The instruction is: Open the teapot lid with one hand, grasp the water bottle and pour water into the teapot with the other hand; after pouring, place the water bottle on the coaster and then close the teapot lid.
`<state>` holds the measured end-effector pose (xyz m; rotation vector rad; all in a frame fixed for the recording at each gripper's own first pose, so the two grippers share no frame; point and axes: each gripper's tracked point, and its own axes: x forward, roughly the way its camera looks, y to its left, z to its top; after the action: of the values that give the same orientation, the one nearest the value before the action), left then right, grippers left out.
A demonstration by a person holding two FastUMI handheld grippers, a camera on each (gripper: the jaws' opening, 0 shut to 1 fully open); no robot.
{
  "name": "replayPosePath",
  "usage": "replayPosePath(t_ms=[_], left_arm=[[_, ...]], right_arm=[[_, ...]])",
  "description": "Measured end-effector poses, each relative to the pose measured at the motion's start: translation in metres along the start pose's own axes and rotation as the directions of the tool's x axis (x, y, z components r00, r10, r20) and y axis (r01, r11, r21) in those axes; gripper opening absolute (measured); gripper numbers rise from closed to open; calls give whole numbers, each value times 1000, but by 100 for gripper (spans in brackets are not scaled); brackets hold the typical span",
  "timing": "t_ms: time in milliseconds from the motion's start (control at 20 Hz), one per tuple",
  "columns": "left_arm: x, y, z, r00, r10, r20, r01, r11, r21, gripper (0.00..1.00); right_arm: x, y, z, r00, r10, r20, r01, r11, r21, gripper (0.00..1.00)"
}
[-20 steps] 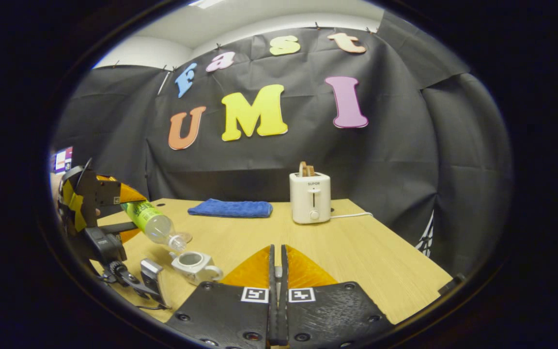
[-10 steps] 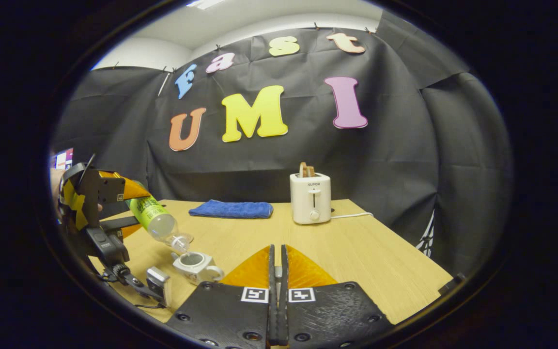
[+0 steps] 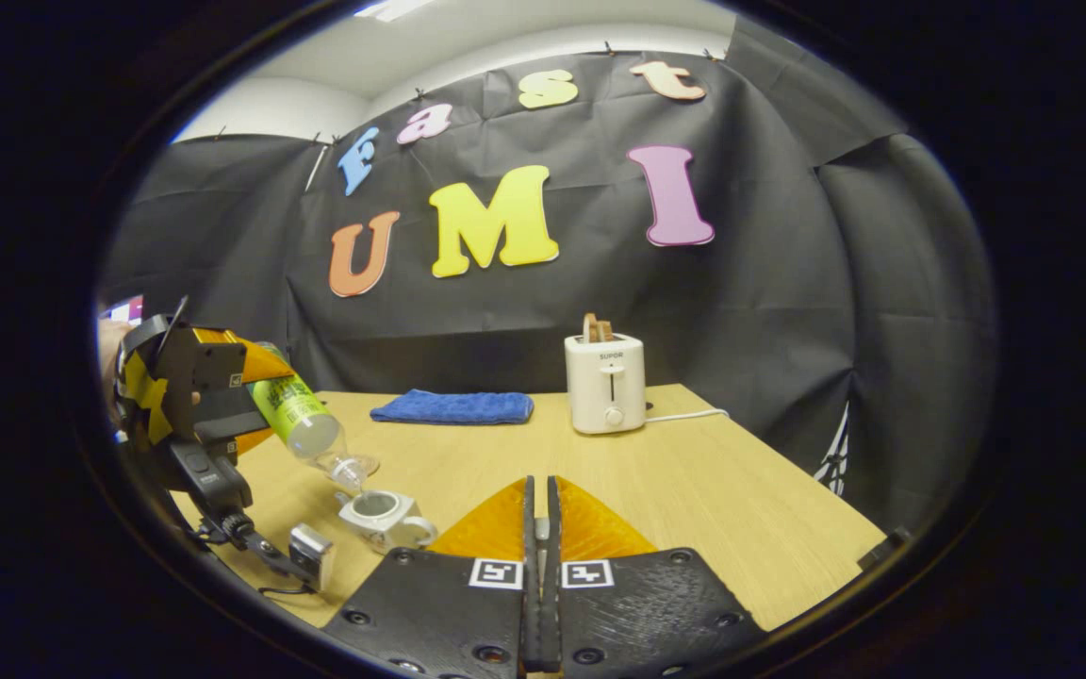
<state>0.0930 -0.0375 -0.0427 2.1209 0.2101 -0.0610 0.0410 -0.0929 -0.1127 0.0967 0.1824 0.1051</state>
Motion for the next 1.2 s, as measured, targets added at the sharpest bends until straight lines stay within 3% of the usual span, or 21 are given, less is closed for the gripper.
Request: replayPosePath(t_ms=[500,1200], left_arm=[[-3,22,7,999,54,0,-53,994,98,75],[1,28,6,998,58,3,-58,993,105,74]], right_arm=[[-1,-7,-2,1000,-3,1,3,1000,20,0],[-1,-13,0,1000,-19,2,19,999,32,0]])
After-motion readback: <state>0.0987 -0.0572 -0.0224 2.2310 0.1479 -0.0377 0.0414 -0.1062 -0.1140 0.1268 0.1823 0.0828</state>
